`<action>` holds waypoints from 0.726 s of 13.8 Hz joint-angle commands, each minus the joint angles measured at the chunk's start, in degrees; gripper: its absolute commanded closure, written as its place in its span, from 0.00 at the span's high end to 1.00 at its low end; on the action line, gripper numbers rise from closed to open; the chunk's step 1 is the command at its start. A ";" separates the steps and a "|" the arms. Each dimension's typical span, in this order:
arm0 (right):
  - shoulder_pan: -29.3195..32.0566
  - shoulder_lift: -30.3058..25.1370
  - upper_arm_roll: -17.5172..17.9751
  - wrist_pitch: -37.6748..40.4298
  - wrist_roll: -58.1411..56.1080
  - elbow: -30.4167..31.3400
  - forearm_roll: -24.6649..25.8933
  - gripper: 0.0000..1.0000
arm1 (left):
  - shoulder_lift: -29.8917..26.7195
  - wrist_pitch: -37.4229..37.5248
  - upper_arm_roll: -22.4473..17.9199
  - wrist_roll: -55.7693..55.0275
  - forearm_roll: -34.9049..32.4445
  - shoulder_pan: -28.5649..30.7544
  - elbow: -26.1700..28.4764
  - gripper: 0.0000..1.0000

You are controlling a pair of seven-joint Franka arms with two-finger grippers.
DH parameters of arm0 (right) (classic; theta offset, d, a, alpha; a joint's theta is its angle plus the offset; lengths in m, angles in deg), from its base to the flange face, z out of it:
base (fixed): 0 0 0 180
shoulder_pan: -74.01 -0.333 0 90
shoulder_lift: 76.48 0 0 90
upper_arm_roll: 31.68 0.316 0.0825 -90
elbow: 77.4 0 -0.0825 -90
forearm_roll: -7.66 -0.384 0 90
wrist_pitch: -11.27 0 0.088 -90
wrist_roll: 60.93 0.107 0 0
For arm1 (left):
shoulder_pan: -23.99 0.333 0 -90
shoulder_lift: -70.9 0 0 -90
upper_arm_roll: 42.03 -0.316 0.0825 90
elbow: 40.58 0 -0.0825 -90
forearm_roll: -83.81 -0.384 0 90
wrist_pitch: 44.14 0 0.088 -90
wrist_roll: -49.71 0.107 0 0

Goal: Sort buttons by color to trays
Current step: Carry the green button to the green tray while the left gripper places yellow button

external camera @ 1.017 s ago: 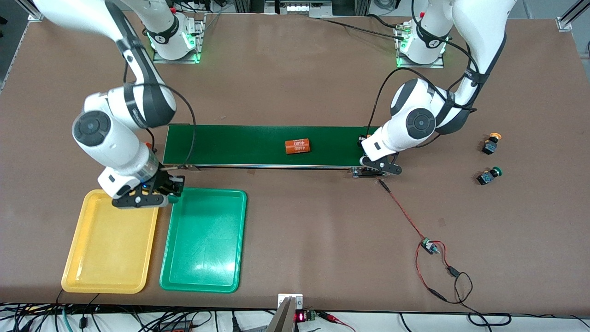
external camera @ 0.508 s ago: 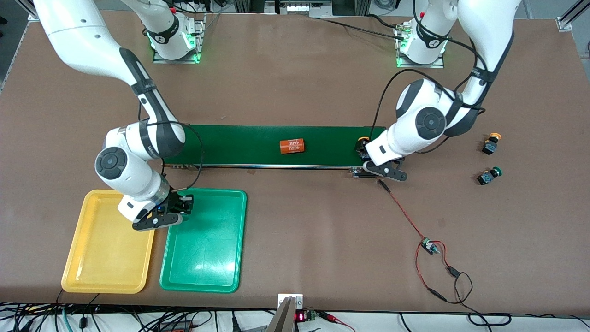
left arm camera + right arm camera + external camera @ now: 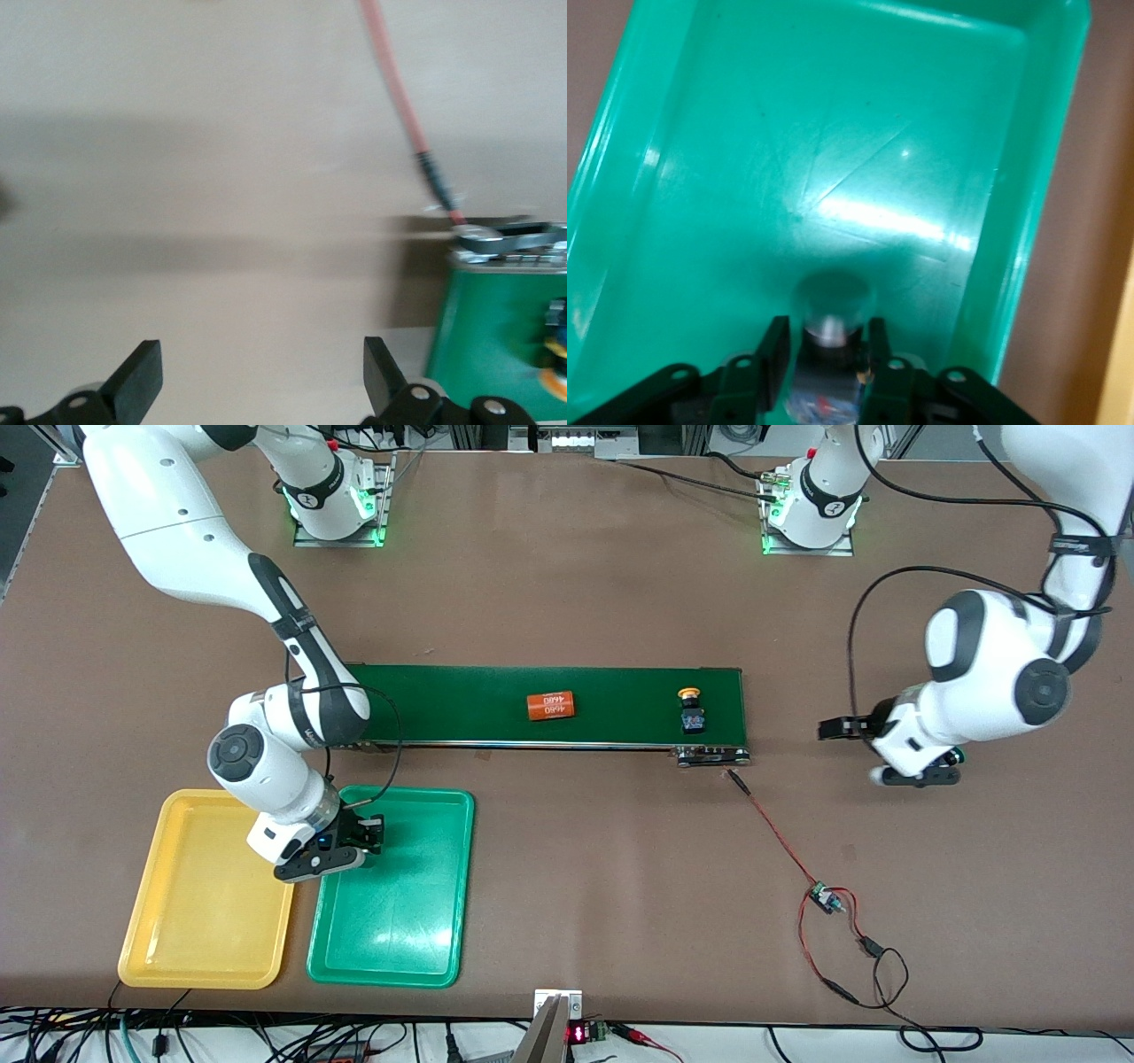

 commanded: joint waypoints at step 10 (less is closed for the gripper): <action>-0.75 -7.92 0.21 17.74 7.46 -1.15 -0.82 1.00 | 10.44 -0.35 -2.08 43.74 -19.61 9.90 -9.65 1.00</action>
